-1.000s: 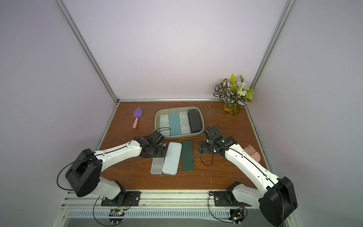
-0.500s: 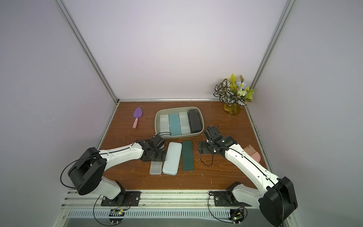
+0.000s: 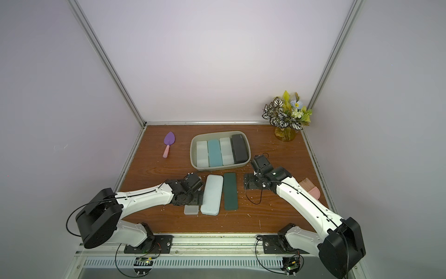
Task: Put the pencil case into the storage box
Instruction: Pick up the pencil case from the center of the board.
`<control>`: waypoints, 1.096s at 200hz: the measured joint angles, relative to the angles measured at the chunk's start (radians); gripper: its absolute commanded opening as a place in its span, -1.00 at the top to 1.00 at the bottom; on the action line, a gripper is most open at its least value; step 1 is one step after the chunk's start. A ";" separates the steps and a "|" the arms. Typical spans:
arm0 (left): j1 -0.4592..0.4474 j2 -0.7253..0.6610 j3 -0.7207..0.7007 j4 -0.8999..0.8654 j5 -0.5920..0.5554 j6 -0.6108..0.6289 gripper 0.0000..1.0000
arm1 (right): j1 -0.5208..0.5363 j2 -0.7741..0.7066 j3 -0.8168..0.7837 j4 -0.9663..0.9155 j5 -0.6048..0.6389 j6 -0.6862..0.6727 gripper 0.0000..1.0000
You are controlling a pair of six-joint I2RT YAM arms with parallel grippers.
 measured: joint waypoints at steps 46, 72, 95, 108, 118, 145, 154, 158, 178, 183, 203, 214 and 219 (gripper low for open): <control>-0.030 -0.019 -0.021 -0.002 -0.016 -0.036 -0.62 | 0.000 0.000 0.000 0.000 0.000 0.000 -0.86; -0.039 -0.015 -0.021 -0.003 -0.031 -0.044 -0.55 | 0.000 0.000 0.000 0.000 0.000 0.000 -0.86; -0.042 -0.013 -0.020 -0.004 -0.035 -0.051 -0.41 | 0.000 0.000 0.000 0.000 0.000 0.000 -0.86; -0.044 -0.013 -0.020 -0.004 -0.040 -0.054 -0.36 | 0.000 -0.001 0.000 0.000 0.000 0.000 -0.86; -0.045 -0.013 -0.019 -0.005 -0.041 -0.055 -0.34 | 0.000 -0.002 0.000 0.000 0.000 0.000 -0.86; -0.045 -0.023 -0.019 -0.021 -0.036 -0.063 -0.33 | 0.000 -0.002 0.000 0.000 0.000 0.000 -0.86; -0.046 -0.031 -0.019 -0.038 -0.034 -0.066 -0.33 | 0.000 -0.002 0.000 0.000 0.000 0.000 -0.86; -0.046 -0.037 -0.018 -0.048 -0.031 -0.067 -0.33 | 0.000 -0.002 0.000 0.000 0.000 0.000 -0.86; -0.047 -0.076 0.002 -0.119 -0.025 -0.071 -0.33 | 0.000 -0.002 0.000 0.000 0.000 -0.001 -0.86; -0.048 -0.088 0.013 -0.140 -0.026 -0.072 -0.33 | 0.000 -0.002 0.000 0.000 0.000 -0.001 -0.86; -0.048 -0.131 0.072 -0.211 -0.030 -0.072 -0.34 | 0.000 -0.002 0.000 0.000 0.000 -0.001 -0.86; -0.048 -0.148 0.119 -0.247 -0.039 -0.066 -0.34 | 0.000 -0.002 0.001 -0.001 0.000 -0.002 -0.86; -0.048 -0.155 0.143 -0.263 -0.044 -0.063 -0.34 | 0.000 -0.002 0.003 -0.001 0.000 -0.002 -0.86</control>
